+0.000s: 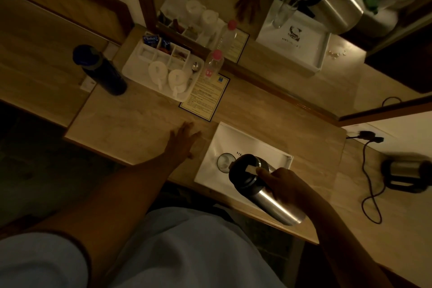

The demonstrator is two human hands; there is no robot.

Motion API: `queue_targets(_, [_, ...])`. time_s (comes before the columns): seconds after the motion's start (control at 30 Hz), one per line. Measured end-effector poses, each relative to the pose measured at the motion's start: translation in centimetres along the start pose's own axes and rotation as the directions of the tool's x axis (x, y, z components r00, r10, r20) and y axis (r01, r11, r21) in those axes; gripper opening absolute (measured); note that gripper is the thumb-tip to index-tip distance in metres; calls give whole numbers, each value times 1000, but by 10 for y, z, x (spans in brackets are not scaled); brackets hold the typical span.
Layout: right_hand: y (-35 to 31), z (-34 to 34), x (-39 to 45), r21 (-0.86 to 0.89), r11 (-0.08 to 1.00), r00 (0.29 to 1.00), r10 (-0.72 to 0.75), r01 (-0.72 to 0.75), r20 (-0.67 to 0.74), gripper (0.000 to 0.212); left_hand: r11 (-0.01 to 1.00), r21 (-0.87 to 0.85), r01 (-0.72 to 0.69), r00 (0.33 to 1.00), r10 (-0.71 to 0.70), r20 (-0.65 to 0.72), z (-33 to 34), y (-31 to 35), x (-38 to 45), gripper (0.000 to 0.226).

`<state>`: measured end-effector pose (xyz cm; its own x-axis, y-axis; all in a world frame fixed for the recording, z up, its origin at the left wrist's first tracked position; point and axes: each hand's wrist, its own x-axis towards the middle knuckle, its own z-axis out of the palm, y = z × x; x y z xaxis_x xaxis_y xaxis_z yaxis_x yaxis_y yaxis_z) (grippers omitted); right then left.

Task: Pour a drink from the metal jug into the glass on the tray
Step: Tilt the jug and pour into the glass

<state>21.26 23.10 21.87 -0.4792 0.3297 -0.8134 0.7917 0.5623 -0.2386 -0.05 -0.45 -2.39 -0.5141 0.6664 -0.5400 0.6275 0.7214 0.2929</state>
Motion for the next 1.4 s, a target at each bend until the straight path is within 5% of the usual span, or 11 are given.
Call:
queue_targets(0.23, [0,0,2,-32,997,997,-72,72,-20,57,1000,19,8,1000,-8,5,3,-1,3,108])
queue_targets(0.37, [2,0,3,-30,996,996,-81,80,-27,25,1000,22,10,1000,-11,12,2,-1,3,109])
queue_targets(0.47, [2,0,7,-81,991,994,-112,111,-18,48,1000,18,10,1000,-10,13,1,0,3,109])
queue_targets(0.6, [1,2,7,-130,980,989,-149,148,4,46,1000,7,8,1000,-8,3,0,0,1,109])
queue_targets(1.03, [-11,-5,5,-40,998,998,53,-54,-16,65,1000,6,20,1000,-21,23,-1,0,2,107])
queue_targets(1.2, [-9,-4,3,-244,955,986,-162,168,45,40,1000,7,19,1000,-19,19,-2,1,1,106])
queue_targets(1.4, [-5,-3,6,-203,969,990,-139,140,20,48,1000,2,21,1000,-21,18,-4,2,0,107])
